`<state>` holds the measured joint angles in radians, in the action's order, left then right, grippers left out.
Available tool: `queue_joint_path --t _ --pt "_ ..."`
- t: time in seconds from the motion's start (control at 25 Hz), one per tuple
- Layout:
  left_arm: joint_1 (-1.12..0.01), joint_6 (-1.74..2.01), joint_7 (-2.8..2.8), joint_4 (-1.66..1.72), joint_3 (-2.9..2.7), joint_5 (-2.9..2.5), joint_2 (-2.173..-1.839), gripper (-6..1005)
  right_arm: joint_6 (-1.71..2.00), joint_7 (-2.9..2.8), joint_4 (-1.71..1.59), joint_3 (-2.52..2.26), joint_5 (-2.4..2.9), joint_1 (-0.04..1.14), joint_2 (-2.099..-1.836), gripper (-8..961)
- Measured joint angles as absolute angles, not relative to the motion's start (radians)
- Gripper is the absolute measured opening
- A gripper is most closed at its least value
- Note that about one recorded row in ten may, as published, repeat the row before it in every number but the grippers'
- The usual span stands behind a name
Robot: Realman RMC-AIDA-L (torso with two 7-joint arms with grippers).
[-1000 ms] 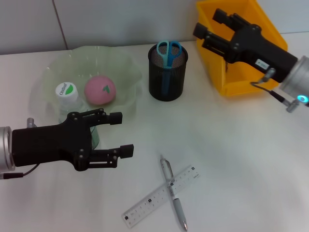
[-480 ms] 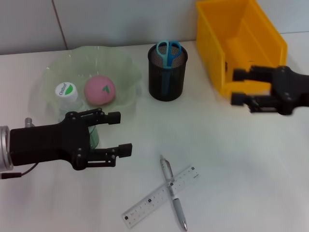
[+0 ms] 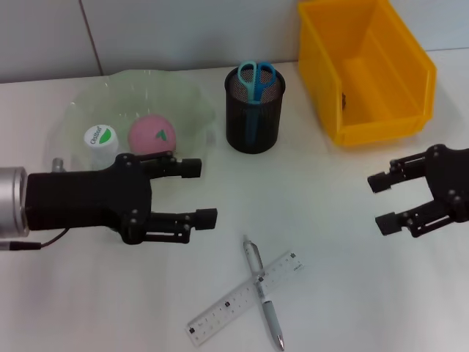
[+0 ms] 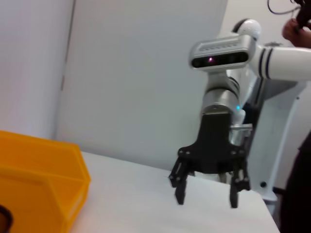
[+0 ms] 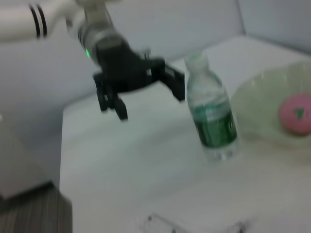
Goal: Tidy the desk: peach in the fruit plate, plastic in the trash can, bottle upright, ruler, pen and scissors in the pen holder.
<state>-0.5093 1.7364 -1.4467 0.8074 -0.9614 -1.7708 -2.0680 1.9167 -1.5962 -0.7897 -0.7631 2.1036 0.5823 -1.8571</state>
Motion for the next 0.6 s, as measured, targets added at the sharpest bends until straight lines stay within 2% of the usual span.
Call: queue_joint_path --t 0.24,0.44,0.6 --pt "-0.525 1.715 -1.62 0.973 -1.068 -1.776 -2.07 810 1.915 -1.616 -0.819 -0.771 2.236 0.657 -1.867 788" --pt "-0.519 1.692 -1.701 1.084 -1.134 -1.785 -2.07 810 1.909 -1.619 -0.848 -0.771 2.285 0.67 -1.882 788" --pt "-0.516 1.659 -1.817 1.204 -1.201 -1.847 -2.069 810 1.909 -1.619 -0.86 -0.771 2.299 0.672 -1.884 788"
